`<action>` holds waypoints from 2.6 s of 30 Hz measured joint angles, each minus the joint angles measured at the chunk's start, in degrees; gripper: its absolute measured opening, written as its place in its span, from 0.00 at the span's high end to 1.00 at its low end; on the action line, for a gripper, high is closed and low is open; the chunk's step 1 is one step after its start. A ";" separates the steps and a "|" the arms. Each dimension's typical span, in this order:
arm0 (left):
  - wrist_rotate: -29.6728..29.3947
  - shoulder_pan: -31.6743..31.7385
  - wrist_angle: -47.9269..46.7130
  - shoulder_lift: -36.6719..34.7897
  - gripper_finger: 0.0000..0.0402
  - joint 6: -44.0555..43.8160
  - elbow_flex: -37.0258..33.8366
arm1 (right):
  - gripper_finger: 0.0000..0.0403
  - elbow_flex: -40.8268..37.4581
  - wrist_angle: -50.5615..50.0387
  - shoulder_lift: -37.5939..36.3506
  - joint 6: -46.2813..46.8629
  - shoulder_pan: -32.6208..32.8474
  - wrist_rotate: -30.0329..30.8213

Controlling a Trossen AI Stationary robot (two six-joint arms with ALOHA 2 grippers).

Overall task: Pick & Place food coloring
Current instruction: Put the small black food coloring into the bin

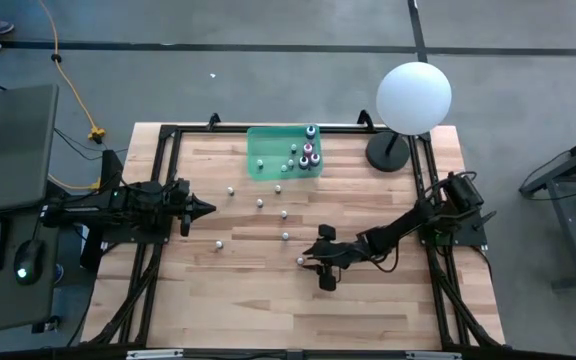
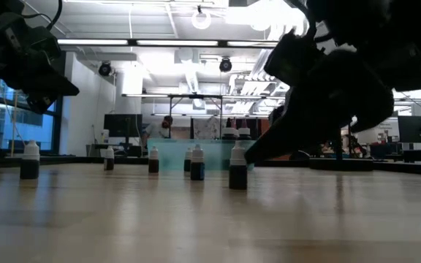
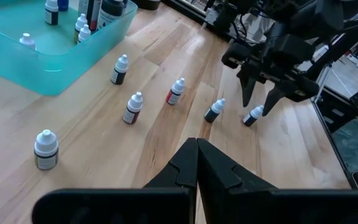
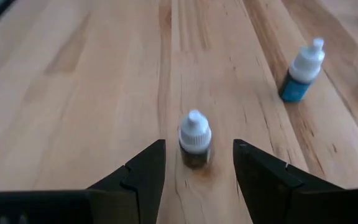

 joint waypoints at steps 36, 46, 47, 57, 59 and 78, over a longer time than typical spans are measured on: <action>0.00 0.00 -0.02 -0.01 1.00 0.00 0.02 | 0.82 0.18 3.84 1.48 1.51 -1.81 -3.76; 0.00 -0.02 -0.02 -0.01 1.00 0.00 0.00 | 0.90 0.18 5.47 1.44 2.77 -1.79 -3.13; 0.00 0.00 -0.02 -0.01 1.00 0.00 0.02 | 0.90 0.18 5.62 1.41 3.13 -1.79 -2.97; 0.00 -0.01 -0.01 -0.01 1.00 0.00 0.01 | 0.92 2.69 5.57 -0.44 4.48 -2.16 -0.27; 0.00 0.00 -0.04 -0.01 1.00 0.00 0.00 | 0.91 4.55 1.83 -2.07 3.60 -2.38 0.11; 0.00 0.00 -0.02 -0.01 1.00 0.00 0.00 | 0.91 49.30 -54.94 -10.94 -4.70 -21.58 2.57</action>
